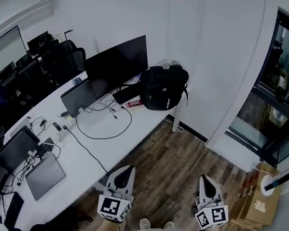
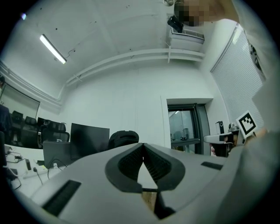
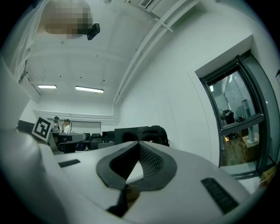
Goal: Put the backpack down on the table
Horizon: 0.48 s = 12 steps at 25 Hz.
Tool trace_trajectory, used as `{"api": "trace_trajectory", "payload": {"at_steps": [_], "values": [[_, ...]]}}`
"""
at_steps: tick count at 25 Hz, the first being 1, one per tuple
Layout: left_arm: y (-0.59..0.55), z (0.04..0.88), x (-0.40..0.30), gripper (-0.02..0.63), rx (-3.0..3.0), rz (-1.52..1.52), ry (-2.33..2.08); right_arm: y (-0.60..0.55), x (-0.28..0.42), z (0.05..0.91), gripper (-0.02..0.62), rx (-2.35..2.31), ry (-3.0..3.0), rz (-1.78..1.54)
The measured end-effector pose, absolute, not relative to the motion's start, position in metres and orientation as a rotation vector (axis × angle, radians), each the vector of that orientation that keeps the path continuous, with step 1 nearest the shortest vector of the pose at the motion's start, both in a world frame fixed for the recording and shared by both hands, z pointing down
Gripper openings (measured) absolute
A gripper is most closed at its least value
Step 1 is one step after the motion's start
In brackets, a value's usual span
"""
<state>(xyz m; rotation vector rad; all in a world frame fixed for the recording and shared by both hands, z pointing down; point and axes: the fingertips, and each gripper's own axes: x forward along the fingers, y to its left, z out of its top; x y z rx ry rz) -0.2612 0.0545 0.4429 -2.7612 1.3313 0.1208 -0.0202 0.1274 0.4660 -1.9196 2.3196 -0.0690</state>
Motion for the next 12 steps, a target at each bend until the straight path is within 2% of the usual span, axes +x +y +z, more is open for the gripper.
{"api": "trace_trajectory", "payload": {"at_steps": [12], "values": [[0.076, 0.437, -0.237, 0.009, -2.719, 0.106, 1.339, 0.146, -0.014, 0.470, 0.014, -1.887, 2.394, -0.065]]}}
